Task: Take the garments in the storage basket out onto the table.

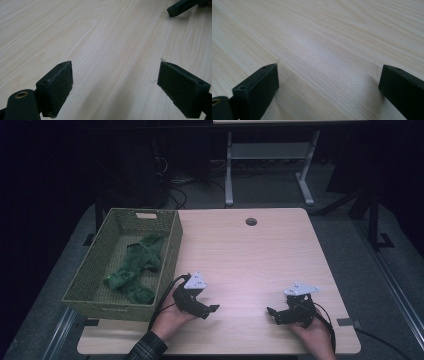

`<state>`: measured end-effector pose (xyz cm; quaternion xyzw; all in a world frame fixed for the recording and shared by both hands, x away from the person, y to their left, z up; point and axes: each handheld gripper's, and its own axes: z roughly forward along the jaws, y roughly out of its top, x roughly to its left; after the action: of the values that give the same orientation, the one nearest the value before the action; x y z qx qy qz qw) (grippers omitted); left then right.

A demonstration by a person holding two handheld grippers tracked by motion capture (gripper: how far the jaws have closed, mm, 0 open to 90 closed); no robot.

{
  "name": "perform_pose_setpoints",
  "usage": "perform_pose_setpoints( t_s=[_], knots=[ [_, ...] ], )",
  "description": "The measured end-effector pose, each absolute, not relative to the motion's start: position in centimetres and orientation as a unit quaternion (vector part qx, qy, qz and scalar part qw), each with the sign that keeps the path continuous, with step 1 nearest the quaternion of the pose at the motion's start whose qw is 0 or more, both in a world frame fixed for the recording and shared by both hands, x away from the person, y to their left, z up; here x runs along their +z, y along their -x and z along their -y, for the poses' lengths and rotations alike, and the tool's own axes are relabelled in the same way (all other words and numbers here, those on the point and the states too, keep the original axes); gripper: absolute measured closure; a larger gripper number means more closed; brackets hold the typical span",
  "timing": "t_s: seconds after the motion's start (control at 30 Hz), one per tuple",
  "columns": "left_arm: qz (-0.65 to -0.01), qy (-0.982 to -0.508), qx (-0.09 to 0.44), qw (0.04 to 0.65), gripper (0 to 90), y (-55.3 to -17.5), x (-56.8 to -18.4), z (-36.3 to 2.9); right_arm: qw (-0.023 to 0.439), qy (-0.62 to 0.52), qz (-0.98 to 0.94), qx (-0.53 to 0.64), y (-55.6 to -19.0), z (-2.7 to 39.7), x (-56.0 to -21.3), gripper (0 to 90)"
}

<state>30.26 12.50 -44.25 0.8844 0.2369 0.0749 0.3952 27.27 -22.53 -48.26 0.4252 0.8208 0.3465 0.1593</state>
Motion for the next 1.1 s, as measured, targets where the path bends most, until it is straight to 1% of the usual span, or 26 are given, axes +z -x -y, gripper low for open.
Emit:
perform_pose_setpoints(
  t_s=[0.2, 0.47, 1.1],
  knots=[
    [-0.228, -0.891, 0.076, 0.386, 12.6, -30.3, -43.6, -12.3, 0.158, -0.427, -0.82, 0.346, -27.4, 22.4, -48.3, 2.5],
    [-0.234, -0.889, 0.08, 0.385, 12.6, -30.5, -42.7, -12.3, 0.158, -0.428, -0.82, 0.347, -27.4, 22.4, -48.3, 2.5],
    [-0.228, -0.884, 0.09, 0.399, 12.6, -31.0, -39.7, -12.1, 0.157, -0.427, -0.82, 0.346, -27.4, 22.4, -48.2, 2.5]
  ],
)
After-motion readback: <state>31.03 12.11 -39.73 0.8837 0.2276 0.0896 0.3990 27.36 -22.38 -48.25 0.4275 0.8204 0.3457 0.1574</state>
